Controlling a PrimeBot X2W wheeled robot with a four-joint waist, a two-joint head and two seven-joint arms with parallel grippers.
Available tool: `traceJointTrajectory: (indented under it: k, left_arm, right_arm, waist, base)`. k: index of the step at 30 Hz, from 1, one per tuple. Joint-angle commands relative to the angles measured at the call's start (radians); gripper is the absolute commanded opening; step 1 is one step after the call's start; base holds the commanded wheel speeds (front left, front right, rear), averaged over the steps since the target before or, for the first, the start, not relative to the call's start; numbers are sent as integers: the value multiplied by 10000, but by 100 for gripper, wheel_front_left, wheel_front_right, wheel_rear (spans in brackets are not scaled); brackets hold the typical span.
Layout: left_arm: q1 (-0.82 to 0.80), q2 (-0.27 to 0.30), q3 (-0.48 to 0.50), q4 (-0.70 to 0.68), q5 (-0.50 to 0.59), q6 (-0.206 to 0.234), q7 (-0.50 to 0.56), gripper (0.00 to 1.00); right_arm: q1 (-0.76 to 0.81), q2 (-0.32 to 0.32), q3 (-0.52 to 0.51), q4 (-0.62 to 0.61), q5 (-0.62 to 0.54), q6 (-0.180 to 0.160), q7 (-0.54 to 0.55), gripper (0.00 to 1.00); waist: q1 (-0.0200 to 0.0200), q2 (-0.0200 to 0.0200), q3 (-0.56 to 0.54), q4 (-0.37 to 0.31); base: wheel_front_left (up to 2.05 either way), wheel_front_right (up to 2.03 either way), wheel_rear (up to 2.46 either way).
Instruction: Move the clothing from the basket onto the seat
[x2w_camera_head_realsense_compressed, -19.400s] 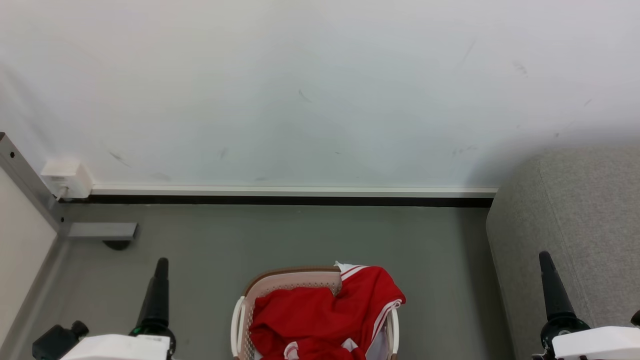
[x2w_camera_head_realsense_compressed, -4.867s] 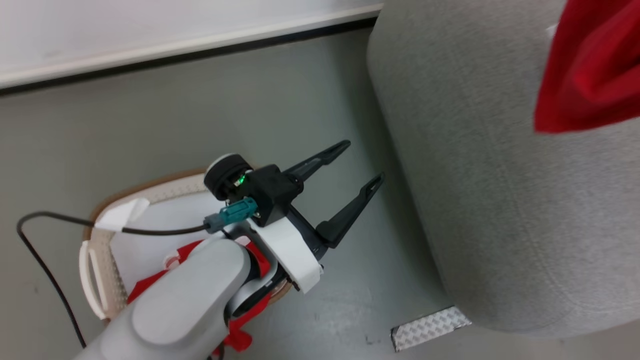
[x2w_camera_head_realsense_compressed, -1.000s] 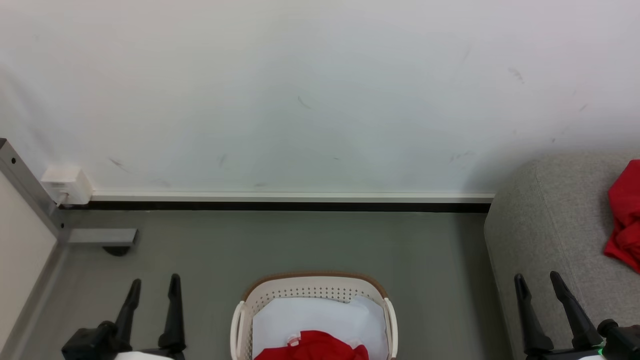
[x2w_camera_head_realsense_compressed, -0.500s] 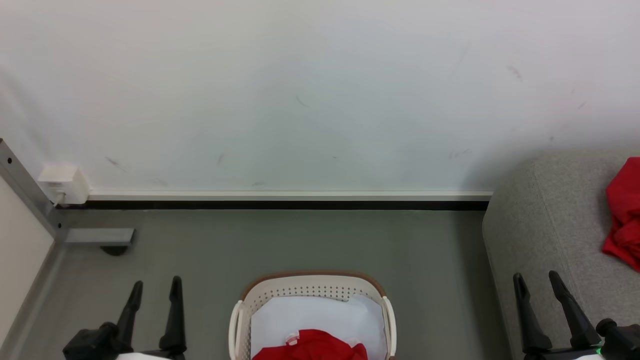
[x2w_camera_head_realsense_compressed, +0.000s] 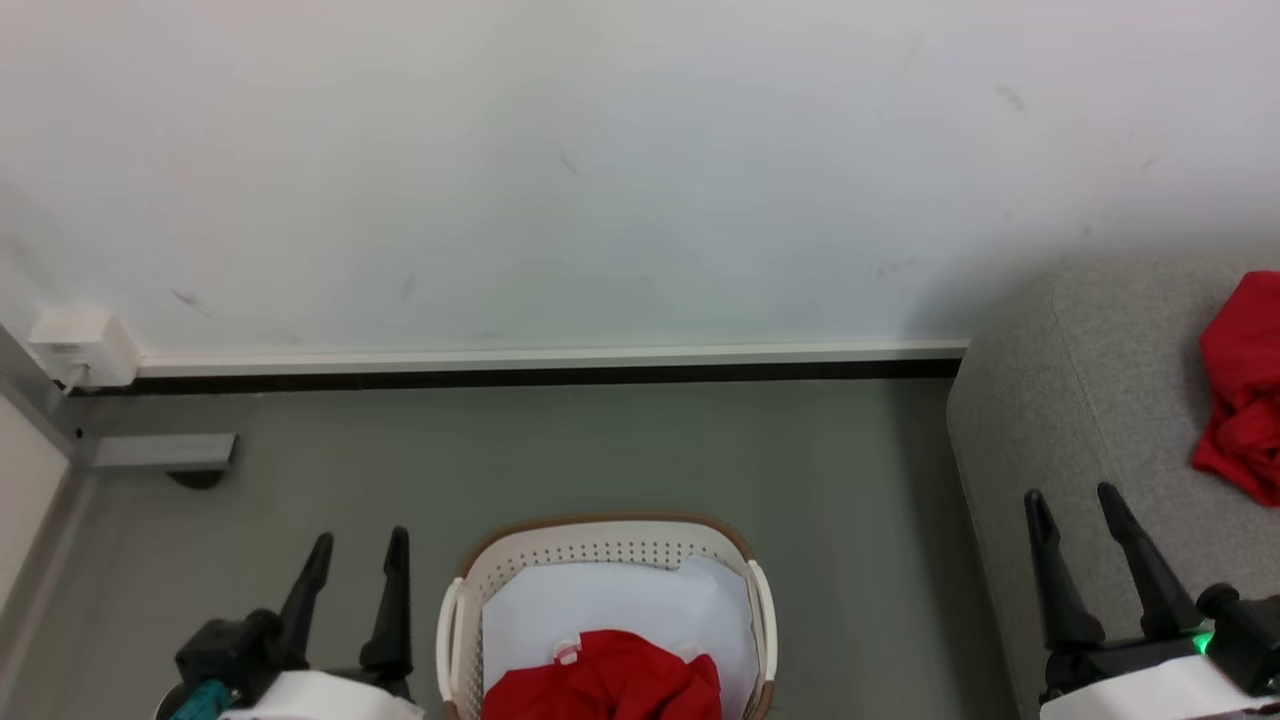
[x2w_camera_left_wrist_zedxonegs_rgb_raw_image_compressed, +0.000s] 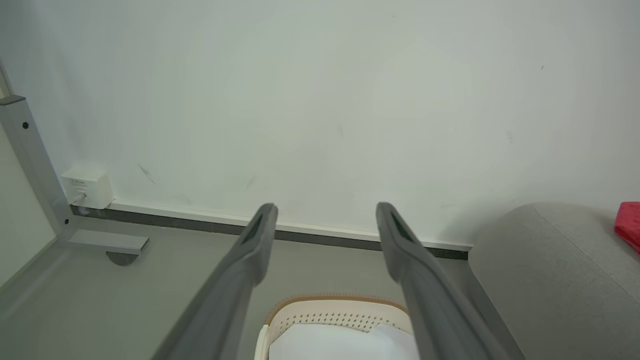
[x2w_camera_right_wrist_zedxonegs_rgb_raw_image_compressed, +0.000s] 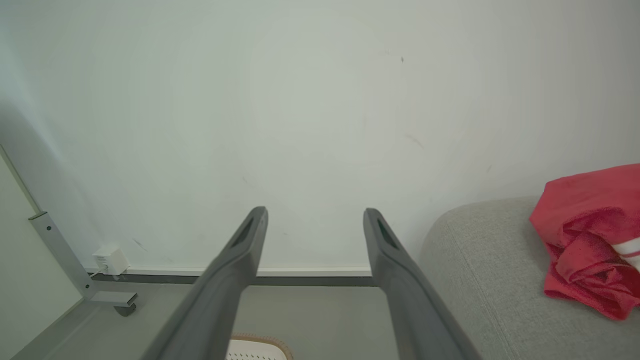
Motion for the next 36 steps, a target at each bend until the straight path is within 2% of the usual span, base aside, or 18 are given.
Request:
traceJointTrajectory:
  k: [1, 11, 23, 27, 33, 36]
  left_arm:
    - [-334, 35, -56, 101, -34, -9, -5, 100]
    - [-1811, 195, -714, 1168, 84, -77, -5, 100]
    - [-3845, 987, -2125, 3682, -540, -85, 98, 100]
    - [-4408, 1206, -2770, 4507, -1070, -74, 537, 100]
    - [-5193, 1429, -4081, 5547, -1820, -73, 2059, 100]
    - [-5679, 1615, -4428, 5914, -2241, -72, 2541, 100]
  right_arm:
    - [-323, -189, -14, -65, 34, -22, -30, 100]
    - [-1423, -324, -18, -326, -9, -22, -30, 100]
    - [-2701, 91, -185, -1018, 302, -22, -30, 100]
    - [-2919, 160, -332, -1230, 266, -22, -31, 100]
    - [-3183, 223, -506, -1476, 277, -22, -31, 100]
    - [-3331, 293, -630, -1618, 265, -22, -31, 100]
  waist:
    - [0, 0, 463, -154]
    - [0, 0, 2026, -625]
    - [0, 0, 3785, -1514]
    - [0, 0, 4166, -1761]
    - [0, 0, 4860, -2127]
    - [0, 0, 5296, -2276]
  base:
    - [0, 0, 0]
    - [0, 0, 0]
    - [0, 0, 0]
    - [0, 0, 0]
    - [0, 0, 0]
    - [0, 0, 0]
